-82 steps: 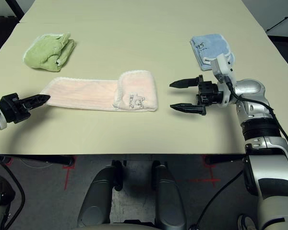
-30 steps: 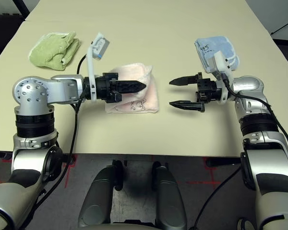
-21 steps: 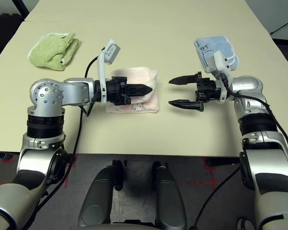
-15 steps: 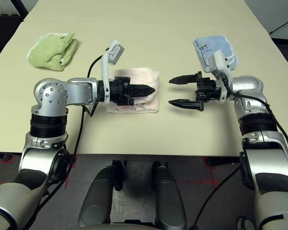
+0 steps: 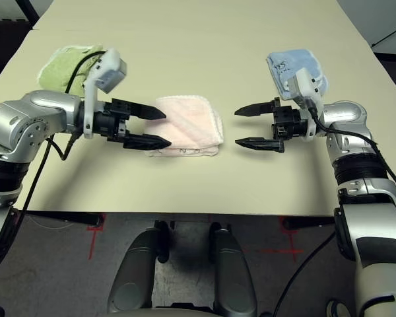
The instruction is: Fold the towel and set it aside.
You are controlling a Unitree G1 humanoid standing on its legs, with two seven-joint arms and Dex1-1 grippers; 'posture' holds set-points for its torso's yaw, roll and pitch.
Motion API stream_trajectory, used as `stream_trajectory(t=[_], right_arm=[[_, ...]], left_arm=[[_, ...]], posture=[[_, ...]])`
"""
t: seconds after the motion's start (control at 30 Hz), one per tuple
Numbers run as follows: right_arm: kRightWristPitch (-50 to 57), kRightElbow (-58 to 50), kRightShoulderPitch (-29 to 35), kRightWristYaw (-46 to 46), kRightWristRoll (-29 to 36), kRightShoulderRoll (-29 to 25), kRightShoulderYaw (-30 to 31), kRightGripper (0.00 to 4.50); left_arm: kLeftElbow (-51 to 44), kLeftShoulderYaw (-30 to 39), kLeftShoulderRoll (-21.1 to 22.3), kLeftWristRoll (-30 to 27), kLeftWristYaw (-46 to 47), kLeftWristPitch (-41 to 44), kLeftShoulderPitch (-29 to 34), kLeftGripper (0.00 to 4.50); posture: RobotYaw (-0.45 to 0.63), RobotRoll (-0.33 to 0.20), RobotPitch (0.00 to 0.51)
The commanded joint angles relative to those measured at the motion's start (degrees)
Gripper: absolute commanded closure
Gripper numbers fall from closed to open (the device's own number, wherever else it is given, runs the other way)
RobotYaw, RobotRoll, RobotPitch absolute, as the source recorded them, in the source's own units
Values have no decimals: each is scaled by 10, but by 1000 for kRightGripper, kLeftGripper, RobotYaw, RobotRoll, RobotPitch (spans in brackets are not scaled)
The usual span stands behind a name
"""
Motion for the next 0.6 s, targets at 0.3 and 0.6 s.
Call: stream_trajectory(t=[0.3, 0.6], right_arm=[[-17, -37, 30, 3, 42, -23, 28, 2906], [-5, -71, 34, 3, 64, -37, 46, 4466]], left_arm=[[25, 92, -43, 21, -40, -160, 112, 0], [61, 78, -65, 39, -99, -210, 90, 0]], posture=[[-20, 0, 223], [-41, 0, 223]])
